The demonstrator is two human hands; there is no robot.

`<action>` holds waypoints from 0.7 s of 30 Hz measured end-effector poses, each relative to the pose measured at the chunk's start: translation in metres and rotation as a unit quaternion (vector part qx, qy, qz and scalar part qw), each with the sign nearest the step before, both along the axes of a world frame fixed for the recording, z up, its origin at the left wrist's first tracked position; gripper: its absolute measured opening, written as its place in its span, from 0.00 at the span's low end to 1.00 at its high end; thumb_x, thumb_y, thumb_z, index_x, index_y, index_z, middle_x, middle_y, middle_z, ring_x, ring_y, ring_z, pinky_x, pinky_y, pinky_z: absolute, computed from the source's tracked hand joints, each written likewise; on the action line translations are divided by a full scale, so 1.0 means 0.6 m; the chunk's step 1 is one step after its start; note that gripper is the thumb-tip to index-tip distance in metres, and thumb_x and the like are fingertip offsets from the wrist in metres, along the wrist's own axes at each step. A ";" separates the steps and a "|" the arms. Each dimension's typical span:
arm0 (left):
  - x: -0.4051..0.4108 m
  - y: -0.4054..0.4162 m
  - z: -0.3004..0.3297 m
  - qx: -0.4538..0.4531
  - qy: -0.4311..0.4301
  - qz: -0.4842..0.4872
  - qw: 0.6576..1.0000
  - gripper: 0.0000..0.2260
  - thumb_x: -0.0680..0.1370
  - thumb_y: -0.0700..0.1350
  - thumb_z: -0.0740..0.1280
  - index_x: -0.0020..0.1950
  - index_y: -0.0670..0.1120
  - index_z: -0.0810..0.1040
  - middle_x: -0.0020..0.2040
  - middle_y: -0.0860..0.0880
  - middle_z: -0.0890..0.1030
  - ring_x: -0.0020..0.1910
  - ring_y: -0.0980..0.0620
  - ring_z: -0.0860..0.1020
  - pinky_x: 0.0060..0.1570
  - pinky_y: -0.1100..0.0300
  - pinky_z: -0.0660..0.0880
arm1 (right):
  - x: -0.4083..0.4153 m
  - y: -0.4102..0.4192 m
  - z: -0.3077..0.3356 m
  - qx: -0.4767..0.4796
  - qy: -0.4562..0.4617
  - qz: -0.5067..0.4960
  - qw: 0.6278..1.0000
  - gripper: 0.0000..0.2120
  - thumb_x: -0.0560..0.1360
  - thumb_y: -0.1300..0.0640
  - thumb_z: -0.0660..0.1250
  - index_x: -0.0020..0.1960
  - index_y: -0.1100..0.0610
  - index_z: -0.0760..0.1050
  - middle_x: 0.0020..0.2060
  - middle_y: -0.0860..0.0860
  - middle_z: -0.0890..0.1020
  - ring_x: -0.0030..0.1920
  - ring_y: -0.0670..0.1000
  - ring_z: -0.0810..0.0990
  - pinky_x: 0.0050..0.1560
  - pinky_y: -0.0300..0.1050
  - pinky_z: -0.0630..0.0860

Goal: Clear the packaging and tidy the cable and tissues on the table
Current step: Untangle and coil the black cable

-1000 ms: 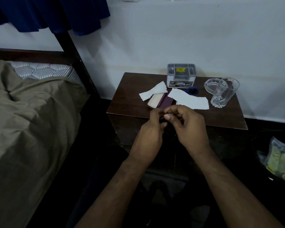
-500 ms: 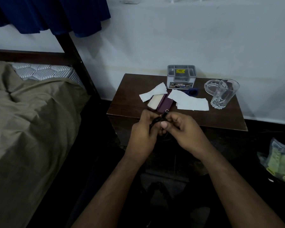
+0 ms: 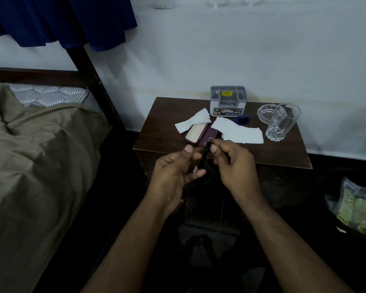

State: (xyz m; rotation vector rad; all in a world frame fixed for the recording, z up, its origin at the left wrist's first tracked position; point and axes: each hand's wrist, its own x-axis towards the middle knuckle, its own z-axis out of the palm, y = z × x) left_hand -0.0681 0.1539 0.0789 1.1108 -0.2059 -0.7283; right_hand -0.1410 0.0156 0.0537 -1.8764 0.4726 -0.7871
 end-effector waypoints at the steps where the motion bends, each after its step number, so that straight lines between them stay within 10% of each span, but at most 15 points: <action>1: 0.002 0.001 0.000 -0.005 0.006 -0.006 1.000 0.07 0.75 0.45 0.72 0.40 0.43 0.87 0.49 0.44 0.88 0.41 0.53 0.87 0.37 0.61 0.83 | 0.000 0.000 0.001 -0.002 -0.006 0.001 1.000 0.10 0.82 0.58 0.67 0.60 0.52 0.83 0.47 0.48 0.86 0.41 0.44 0.84 0.44 0.37 0.81; 5: 0.005 0.003 -0.003 -0.015 0.039 -0.036 0.998 0.04 0.69 0.41 0.73 0.37 0.46 0.88 0.42 0.49 0.89 0.37 0.56 0.86 0.38 0.66 0.82 | -0.003 0.000 0.003 -0.037 -0.022 -0.004 0.999 0.09 0.82 0.57 0.66 0.59 0.53 0.83 0.45 0.49 0.84 0.43 0.48 0.85 0.46 0.48 0.84; 9: 0.005 -0.002 -0.012 -0.020 0.072 -0.059 0.995 0.03 0.69 0.40 0.73 0.39 0.45 0.87 0.39 0.48 0.86 0.35 0.58 0.85 0.37 0.65 0.82 | -0.006 0.006 0.006 -0.123 -0.020 -0.019 0.992 0.09 0.82 0.62 0.66 0.57 0.56 0.83 0.43 0.48 0.82 0.45 0.41 0.81 0.48 0.27 0.73; 15: -0.002 -0.009 -0.027 0.025 0.003 -0.049 0.998 0.21 0.68 0.40 0.77 0.60 0.41 0.80 0.46 0.48 0.87 0.43 0.55 0.86 0.35 0.59 0.83 | -0.003 0.028 0.005 -0.134 0.011 -0.001 0.991 0.11 0.81 0.66 0.64 0.56 0.58 0.83 0.47 0.52 0.84 0.47 0.46 0.82 0.49 0.32 0.76; 21: 0.012 0.001 -0.029 0.081 -0.036 -0.062 0.994 0.22 0.66 0.44 0.79 0.58 0.40 0.83 0.47 0.45 0.87 0.40 0.56 0.85 0.30 0.64 0.79 | -0.006 0.024 0.007 -0.138 0.008 0.008 0.990 0.09 0.80 0.65 0.66 0.56 0.59 0.85 0.47 0.48 0.84 0.48 0.40 0.81 0.50 0.25 0.72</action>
